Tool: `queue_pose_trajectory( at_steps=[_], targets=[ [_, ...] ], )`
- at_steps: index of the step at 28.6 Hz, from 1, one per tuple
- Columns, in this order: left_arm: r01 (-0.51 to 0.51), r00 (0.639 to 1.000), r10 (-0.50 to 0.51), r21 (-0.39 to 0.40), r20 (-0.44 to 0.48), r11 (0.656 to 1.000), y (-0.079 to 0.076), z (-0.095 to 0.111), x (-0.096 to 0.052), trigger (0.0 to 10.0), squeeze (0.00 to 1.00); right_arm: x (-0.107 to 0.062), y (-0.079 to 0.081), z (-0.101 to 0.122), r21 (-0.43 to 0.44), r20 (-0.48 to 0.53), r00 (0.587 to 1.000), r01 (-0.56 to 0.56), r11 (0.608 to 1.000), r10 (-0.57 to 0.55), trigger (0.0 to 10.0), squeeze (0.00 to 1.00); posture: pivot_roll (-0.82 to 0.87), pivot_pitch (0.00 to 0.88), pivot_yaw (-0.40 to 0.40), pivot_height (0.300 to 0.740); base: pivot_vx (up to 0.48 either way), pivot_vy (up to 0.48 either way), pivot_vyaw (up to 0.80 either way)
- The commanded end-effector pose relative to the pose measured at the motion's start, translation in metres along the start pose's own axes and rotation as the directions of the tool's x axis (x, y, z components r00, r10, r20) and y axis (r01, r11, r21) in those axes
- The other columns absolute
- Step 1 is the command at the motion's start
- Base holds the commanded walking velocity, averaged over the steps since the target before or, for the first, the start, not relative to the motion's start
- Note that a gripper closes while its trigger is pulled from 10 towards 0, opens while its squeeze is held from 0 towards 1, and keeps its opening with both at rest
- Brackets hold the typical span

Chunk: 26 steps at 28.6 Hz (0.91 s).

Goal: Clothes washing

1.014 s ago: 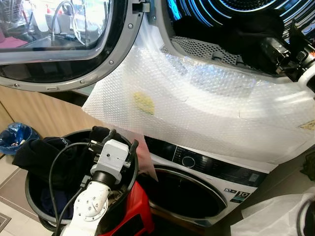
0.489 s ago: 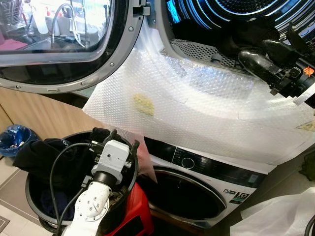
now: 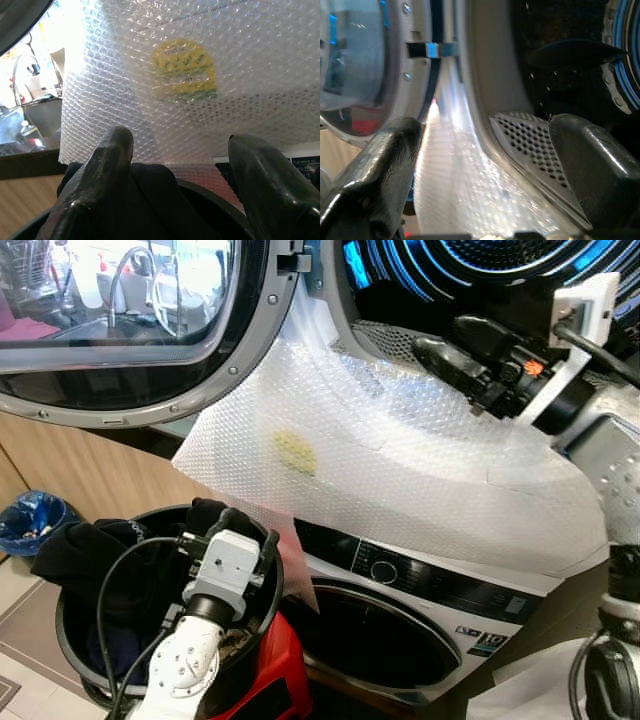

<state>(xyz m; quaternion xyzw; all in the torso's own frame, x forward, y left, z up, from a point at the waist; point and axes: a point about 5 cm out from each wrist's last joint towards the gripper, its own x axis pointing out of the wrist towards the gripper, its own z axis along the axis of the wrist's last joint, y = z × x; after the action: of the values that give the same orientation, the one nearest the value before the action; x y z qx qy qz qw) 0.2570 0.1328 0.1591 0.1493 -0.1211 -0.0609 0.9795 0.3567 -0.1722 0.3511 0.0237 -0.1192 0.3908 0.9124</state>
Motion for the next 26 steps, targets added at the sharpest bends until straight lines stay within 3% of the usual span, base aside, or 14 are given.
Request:
queue_pose_trajectory(
  at_steps=[1,10,18,22,26],
  targets=[
    [0.001,1.0,-0.001,0.001,0.01,1.0,-0.002,0.003,-0.002,10.0,0.0,0.005,-0.002,0.003,-0.045,-0.015,1.0,-0.01,0.999,0.01,10.0,0.0,0.05,0.093,-0.088,0.74,0.0,0.0,0.0],
    [-0.002,1.0,0.002,0.005,0.005,1.0,-0.001,0.004,-0.004,10.0,0.0,0.025,-0.017,0.008,-0.116,-0.067,0.998,0.0,0.993,-0.008,10.0,0.0,0.07,0.097,-0.095,0.74,0.0,0.0,0.0],
    [-0.018,1.0,0.018,0.014,-0.006,1.0,0.002,0.003,-0.007,10.0,0.0,0.034,-0.032,0.011,-0.289,-0.209,0.974,0.025,0.957,-0.089,10.0,0.0,0.09,0.111,-0.109,0.74,0.0,0.0,0.0],
    [-0.032,0.999,0.032,0.018,-0.01,0.999,0.005,0.003,-0.007,10.0,0.0,0.037,-0.033,0.01,-0.327,-0.255,0.962,0.004,0.945,-0.093,10.0,0.0,0.1,0.113,-0.114,0.74,0.0,0.0,0.0],
    [-0.04,0.999,0.04,0.02,-0.016,0.999,0.005,0.002,-0.008,10.0,0.0,0.042,-0.038,0.014,-0.355,-0.233,0.95,0.115,0.928,-0.207,10.0,0.0,0.1,0.115,-0.118,0.74,0.0,0.0,0.0]
  ],
)
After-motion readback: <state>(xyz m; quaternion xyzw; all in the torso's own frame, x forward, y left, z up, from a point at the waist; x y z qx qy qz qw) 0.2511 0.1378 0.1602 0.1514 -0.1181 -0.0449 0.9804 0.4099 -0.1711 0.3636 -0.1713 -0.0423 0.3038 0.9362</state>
